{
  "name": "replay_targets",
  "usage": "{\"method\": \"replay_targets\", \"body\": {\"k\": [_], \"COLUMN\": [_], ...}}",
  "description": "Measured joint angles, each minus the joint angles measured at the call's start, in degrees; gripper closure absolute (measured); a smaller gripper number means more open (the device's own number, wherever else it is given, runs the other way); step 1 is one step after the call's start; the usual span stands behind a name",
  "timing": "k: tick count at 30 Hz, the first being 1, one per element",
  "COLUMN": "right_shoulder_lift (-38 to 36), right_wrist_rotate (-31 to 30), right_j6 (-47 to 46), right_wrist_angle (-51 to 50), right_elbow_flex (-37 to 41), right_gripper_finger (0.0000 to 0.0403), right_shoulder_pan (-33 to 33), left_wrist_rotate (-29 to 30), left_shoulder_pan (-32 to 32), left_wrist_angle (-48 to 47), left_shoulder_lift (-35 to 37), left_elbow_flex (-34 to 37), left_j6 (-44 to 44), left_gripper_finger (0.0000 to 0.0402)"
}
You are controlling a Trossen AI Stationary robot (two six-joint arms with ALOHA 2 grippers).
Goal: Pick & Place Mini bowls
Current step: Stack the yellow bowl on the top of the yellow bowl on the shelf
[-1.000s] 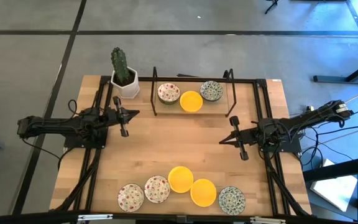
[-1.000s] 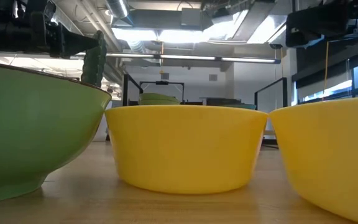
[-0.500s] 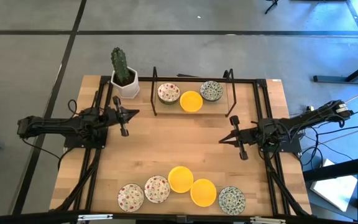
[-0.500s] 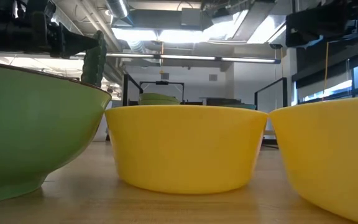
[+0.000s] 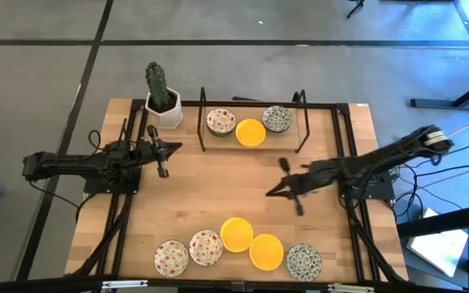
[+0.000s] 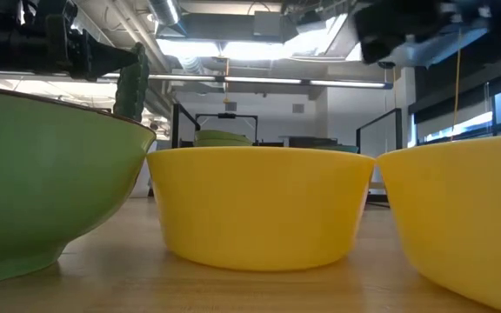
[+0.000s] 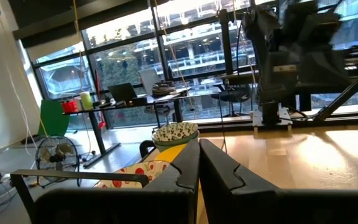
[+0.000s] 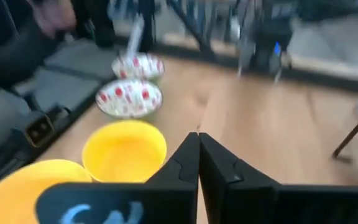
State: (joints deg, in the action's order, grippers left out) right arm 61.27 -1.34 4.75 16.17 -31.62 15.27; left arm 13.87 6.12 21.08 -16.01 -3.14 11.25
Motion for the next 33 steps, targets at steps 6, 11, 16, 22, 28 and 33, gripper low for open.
{"method": "replay_targets", "body": {"k": [6,11,16,22,28,33], "right_shoulder_lift": [19.16,32.49,42.36,47.33,48.02,48.9], "right_wrist_rotate": [2.19,3.1,2.96,2.02,0.91,0.87], "right_j6": [-0.38,-1.35,-1.24,-0.89,-2.1,-3.0], "right_wrist_angle": [-18.82,-32.3,-41.97,-47.69,-47.46,-47.2], "right_elbow_flex": [-20.35,-36.32,-47.27,-51.47,-51.51,-51.58], "right_gripper_finger": [0.038,0.0378,0.0355,0.0271,0.018,0.0142], "right_shoulder_pan": [0.47,2.58,4.36,4.64,2.84,1.59], "left_wrist_rotate": [-0.02,-0.02,-0.19,-2.16,-2.04,-2.01], "left_shoulder_pan": [-0.01,-0.01,-0.01,-0.01,-0.01,-0.01], "left_wrist_angle": [-0.34,-0.89,-1.24,-1.73,-1.75,-1.85], "left_shoulder_lift": [0.0,0.0,0.01,0.0,0.02,0.0], "left_elbow_flex": [0.0,0.0,0.0,-0.02,0.0,-0.01], "left_j6": [-0.02,-0.02,-0.15,-0.2,-0.15,-0.13], "left_gripper_finger": [0.0394,0.0397,0.0396,0.0399,0.0394,0.0395]}}
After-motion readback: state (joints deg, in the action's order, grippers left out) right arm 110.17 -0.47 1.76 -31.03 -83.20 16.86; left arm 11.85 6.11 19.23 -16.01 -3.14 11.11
